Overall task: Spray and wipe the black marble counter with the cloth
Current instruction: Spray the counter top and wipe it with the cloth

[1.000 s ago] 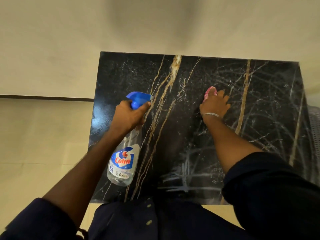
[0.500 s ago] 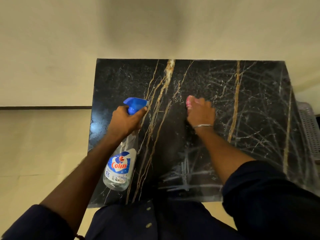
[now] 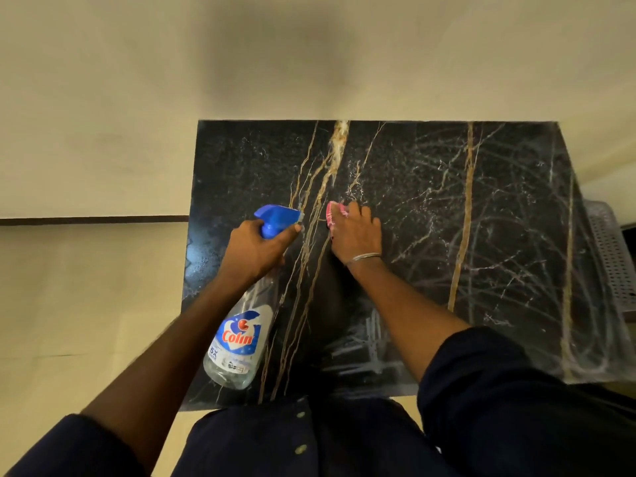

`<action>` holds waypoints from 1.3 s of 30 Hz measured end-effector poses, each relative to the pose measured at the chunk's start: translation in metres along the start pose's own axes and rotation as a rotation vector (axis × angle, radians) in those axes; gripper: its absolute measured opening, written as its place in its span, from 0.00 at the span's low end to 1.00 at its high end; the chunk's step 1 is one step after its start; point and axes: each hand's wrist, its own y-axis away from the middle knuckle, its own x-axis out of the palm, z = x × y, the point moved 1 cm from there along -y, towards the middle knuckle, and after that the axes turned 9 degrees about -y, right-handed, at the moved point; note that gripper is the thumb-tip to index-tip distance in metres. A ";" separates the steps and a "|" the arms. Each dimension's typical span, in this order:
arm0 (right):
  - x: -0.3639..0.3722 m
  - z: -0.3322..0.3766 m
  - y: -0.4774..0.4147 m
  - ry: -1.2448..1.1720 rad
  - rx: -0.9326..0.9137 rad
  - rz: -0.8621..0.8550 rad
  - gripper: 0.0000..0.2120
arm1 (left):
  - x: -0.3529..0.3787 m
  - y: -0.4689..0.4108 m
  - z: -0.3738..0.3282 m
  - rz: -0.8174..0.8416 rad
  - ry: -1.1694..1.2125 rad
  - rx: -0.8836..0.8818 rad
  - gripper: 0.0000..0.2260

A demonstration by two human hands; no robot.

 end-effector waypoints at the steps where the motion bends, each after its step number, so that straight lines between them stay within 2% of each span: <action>1: -0.001 -0.010 0.003 0.020 -0.026 0.014 0.28 | -0.001 0.000 -0.001 0.005 -0.005 0.004 0.16; 3: -0.005 -0.041 0.009 0.019 0.015 -0.004 0.28 | -0.003 -0.001 -0.001 0.012 -0.016 0.019 0.15; 7: -0.011 -0.095 0.018 -0.042 0.279 -0.086 0.26 | -0.005 -0.002 0.001 0.010 -0.022 0.040 0.14; 11: -0.012 -0.071 0.008 -0.105 0.525 -0.120 0.27 | -0.008 0.000 0.004 -0.023 -0.043 0.050 0.15; 13: -0.008 -0.037 0.007 -0.098 0.472 -0.098 0.30 | -0.008 0.002 0.007 -0.031 -0.035 0.047 0.15; 16: 0.005 0.005 0.015 -0.084 0.226 -0.055 0.27 | -0.006 0.006 0.009 -0.010 -0.043 0.052 0.14; 20: 0.000 -0.015 0.031 -0.036 -0.021 -0.026 0.24 | -0.007 0.007 0.011 0.009 -0.057 0.044 0.16; 22: -0.005 -0.053 0.034 -0.032 0.035 -0.054 0.22 | -0.009 0.007 0.011 0.002 -0.064 0.044 0.17; 26: -0.013 -0.115 0.038 -0.080 0.339 -0.134 0.21 | -0.012 0.006 0.008 -0.005 -0.053 0.039 0.14; 30: -0.008 -0.087 0.034 -0.136 0.510 -0.177 0.23 | -0.011 0.007 0.010 0.000 -0.053 0.044 0.14; 36: 0.015 0.021 0.049 -0.104 0.171 -0.099 0.30 | -0.006 0.011 0.007 0.014 -0.054 0.049 0.14; 39: 0.020 0.028 0.065 -0.029 -0.030 -0.048 0.29 | -0.001 0.013 0.003 0.034 -0.064 0.048 0.14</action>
